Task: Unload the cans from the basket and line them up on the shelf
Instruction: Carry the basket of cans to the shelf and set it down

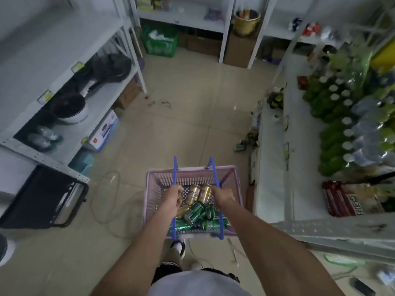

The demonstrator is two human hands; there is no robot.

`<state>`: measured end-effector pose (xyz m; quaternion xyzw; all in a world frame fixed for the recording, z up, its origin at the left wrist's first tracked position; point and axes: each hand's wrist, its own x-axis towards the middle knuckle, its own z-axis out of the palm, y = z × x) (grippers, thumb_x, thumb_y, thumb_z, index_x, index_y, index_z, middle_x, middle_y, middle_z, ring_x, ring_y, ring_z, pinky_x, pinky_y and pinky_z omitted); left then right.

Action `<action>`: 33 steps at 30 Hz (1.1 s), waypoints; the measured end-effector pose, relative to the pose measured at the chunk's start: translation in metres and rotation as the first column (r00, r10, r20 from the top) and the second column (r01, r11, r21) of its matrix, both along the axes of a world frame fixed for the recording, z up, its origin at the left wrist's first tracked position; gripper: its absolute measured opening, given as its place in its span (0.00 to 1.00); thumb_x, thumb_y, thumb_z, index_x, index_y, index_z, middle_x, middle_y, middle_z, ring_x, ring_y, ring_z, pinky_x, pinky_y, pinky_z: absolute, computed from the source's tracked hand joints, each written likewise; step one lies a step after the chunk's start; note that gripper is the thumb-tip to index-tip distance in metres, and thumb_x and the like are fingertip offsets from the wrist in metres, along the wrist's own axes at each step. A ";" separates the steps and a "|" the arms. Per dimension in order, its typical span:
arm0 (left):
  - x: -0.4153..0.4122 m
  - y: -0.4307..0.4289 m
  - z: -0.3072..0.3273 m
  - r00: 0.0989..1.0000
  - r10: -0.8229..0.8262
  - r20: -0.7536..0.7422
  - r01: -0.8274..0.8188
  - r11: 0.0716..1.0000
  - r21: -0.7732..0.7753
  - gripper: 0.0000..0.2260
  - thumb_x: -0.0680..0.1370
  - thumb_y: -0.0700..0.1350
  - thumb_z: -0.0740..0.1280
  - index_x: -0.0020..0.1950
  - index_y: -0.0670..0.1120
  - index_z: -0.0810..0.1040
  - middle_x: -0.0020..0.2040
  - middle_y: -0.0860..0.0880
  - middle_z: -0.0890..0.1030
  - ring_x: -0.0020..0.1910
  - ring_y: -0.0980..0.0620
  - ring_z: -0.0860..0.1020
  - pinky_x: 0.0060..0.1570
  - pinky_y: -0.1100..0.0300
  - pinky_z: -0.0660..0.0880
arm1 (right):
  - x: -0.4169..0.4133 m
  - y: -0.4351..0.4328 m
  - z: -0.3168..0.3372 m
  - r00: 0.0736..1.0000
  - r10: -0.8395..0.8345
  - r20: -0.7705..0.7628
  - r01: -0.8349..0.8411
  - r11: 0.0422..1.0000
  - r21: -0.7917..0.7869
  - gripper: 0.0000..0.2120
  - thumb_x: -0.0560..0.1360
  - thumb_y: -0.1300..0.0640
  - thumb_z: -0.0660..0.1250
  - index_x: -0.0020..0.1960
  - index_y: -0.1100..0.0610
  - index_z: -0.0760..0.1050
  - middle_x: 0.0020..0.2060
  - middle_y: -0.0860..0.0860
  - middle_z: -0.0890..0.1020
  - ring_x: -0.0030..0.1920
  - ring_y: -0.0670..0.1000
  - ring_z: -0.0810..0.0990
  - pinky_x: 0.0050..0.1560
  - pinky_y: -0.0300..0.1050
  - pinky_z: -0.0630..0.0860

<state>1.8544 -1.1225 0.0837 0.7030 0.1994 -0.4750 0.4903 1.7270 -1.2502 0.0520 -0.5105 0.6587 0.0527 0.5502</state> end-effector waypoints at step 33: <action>0.165 -0.452 -0.003 0.643 -0.765 -0.031 0.760 0.632 0.152 0.12 0.75 0.38 0.66 0.33 0.45 0.70 0.28 0.47 0.68 0.27 0.51 0.67 0.28 0.60 0.66 | 0.136 -0.297 -0.004 0.629 -0.777 -0.028 0.759 0.605 0.240 0.09 0.80 0.51 0.65 0.49 0.58 0.74 0.35 0.54 0.75 0.30 0.50 0.71 0.28 0.43 0.66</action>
